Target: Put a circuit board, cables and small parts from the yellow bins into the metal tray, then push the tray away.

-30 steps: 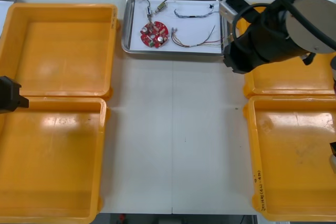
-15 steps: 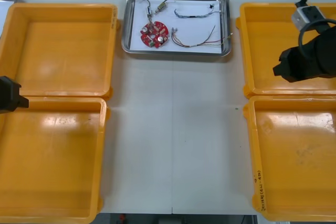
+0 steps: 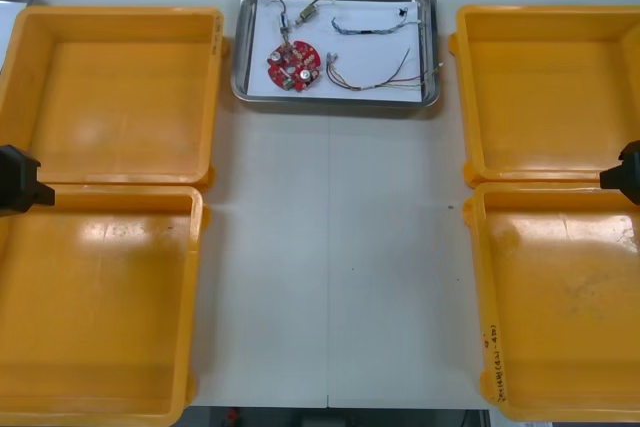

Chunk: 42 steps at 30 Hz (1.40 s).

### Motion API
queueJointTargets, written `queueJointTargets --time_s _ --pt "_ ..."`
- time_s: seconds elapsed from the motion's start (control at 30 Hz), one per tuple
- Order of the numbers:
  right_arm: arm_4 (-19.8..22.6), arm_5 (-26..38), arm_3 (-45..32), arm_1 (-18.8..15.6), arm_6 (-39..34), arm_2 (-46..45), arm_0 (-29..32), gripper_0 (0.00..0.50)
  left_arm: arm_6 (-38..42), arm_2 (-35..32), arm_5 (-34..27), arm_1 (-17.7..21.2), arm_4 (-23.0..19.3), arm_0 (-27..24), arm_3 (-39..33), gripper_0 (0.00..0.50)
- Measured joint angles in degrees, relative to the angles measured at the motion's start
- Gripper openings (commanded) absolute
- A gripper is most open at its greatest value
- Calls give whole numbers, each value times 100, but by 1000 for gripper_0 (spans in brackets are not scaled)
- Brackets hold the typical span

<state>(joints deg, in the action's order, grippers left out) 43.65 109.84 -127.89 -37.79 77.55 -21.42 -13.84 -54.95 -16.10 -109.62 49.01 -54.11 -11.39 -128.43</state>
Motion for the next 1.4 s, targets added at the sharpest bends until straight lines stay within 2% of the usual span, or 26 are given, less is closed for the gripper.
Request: queueJointTargets --time_s 0.6,1.4 --pt "24 0 0 -21 0 -473 287 500 0 0 0 0 0 0 0 500" --pt "48 0 0 -21 0 -500 363 500 0 0 0 0 0 0 0 500"
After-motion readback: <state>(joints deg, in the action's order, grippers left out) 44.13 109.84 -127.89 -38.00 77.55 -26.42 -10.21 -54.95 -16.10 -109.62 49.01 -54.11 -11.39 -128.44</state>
